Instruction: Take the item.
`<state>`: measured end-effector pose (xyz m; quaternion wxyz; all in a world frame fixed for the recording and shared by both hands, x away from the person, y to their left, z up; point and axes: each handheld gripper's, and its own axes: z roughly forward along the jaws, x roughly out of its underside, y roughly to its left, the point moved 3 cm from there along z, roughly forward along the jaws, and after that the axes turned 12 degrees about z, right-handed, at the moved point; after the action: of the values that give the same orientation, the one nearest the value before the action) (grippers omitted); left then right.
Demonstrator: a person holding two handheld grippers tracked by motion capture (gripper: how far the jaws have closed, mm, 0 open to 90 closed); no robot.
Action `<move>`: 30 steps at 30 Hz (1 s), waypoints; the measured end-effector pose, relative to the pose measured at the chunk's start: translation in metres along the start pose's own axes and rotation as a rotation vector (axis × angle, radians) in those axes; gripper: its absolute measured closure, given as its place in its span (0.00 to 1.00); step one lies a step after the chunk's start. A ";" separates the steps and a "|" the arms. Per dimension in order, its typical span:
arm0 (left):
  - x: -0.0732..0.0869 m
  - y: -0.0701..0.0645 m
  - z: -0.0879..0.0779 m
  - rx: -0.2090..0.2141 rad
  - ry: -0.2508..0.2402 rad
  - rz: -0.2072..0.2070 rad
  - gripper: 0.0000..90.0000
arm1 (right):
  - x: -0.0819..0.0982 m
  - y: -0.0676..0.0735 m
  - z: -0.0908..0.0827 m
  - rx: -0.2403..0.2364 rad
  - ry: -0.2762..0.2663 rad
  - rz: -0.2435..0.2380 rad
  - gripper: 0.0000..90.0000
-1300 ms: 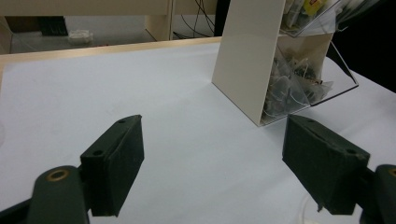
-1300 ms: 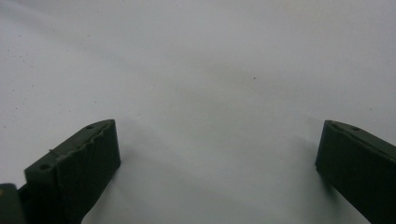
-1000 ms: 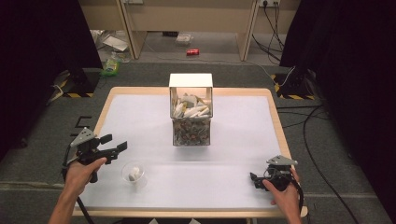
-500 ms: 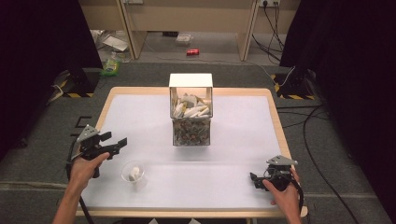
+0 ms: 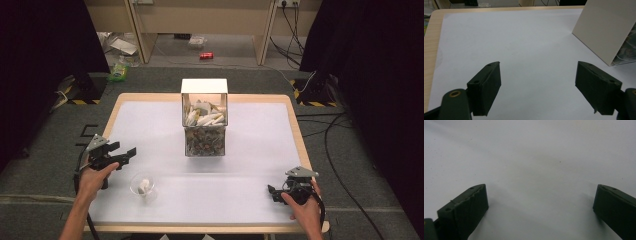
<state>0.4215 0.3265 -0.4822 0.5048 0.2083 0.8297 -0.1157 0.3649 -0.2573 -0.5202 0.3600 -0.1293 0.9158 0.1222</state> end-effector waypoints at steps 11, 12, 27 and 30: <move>0.012 0.002 0.012 0.000 0.037 -0.008 0.23 | 0.000 0.000 0.000 0.000 0.000 0.000 0.00; 0.012 0.001 0.013 0.002 0.040 -0.006 0.23 | 0.000 0.000 0.000 0.000 0.000 0.000 0.00; 0.027 -0.002 0.027 0.010 0.124 0.007 0.22 | 0.000 0.000 0.000 0.000 0.000 0.000 0.00; 0.028 -0.002 0.029 0.008 0.138 0.015 0.22 | 0.000 0.000 0.000 0.000 0.000 0.000 0.00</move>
<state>0.4319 0.3193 -0.5199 0.4465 0.2239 0.8605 -0.1006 0.3648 -0.2572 -0.5202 0.3600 -0.1292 0.9158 0.1223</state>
